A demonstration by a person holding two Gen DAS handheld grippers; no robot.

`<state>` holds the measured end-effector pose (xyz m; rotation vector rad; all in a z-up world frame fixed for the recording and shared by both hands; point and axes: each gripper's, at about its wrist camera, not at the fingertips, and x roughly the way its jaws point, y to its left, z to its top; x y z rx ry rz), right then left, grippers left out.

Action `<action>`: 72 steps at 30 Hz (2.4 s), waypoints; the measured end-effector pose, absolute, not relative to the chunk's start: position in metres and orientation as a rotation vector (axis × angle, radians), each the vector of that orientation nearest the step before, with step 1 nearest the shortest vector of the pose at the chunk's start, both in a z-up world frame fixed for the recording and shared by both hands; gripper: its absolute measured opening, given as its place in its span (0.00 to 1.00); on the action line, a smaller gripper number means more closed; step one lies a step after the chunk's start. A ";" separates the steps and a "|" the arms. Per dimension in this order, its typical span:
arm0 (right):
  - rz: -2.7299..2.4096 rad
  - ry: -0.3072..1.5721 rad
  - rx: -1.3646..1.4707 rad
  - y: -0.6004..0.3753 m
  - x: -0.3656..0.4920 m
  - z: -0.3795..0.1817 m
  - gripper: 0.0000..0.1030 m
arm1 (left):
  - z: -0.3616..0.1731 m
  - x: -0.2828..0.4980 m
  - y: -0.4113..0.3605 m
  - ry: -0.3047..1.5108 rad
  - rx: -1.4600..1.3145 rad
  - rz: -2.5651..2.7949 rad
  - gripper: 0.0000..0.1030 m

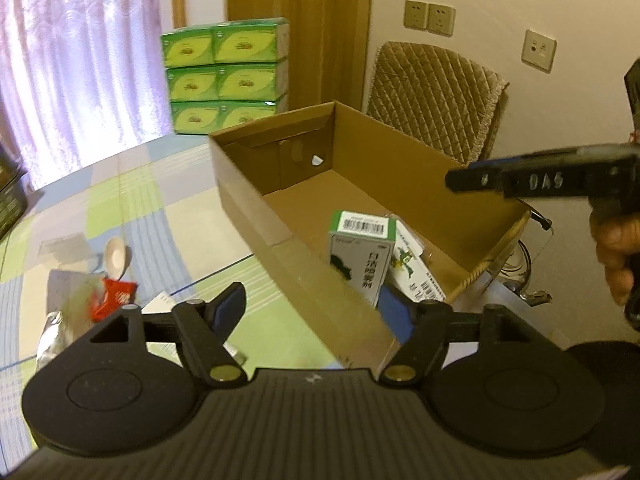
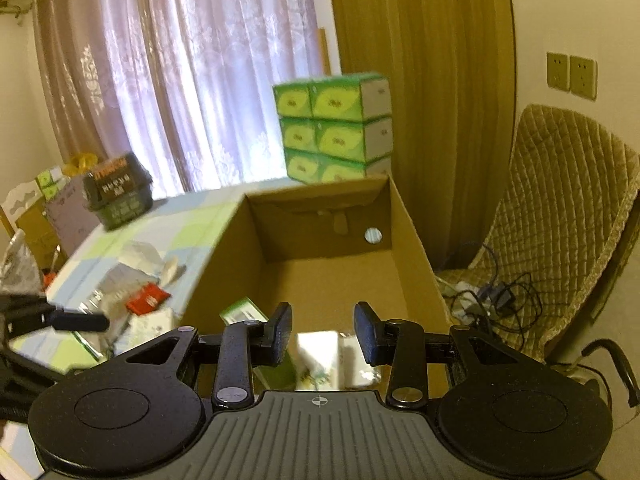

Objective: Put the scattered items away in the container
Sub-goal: 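Move both tools back toward the white medicine box and cable, then grasp the black cable with the left gripper while the right gripper grasps the white medicine box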

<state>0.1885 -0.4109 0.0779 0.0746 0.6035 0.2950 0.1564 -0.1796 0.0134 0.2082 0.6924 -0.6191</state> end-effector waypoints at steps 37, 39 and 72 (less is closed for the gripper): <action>0.648 0.735 -0.159 -0.191 0.164 0.014 0.91 | -0.050 0.112 0.014 0.821 0.080 -0.262 0.96; 0.644 0.754 -0.170 -0.185 0.174 0.004 0.91 | -0.055 0.118 0.013 0.820 0.080 -0.261 0.96; 0.646 0.880 -0.204 -0.157 0.274 -0.056 0.80 | -0.104 0.191 -0.024 0.859 0.093 -0.299 0.20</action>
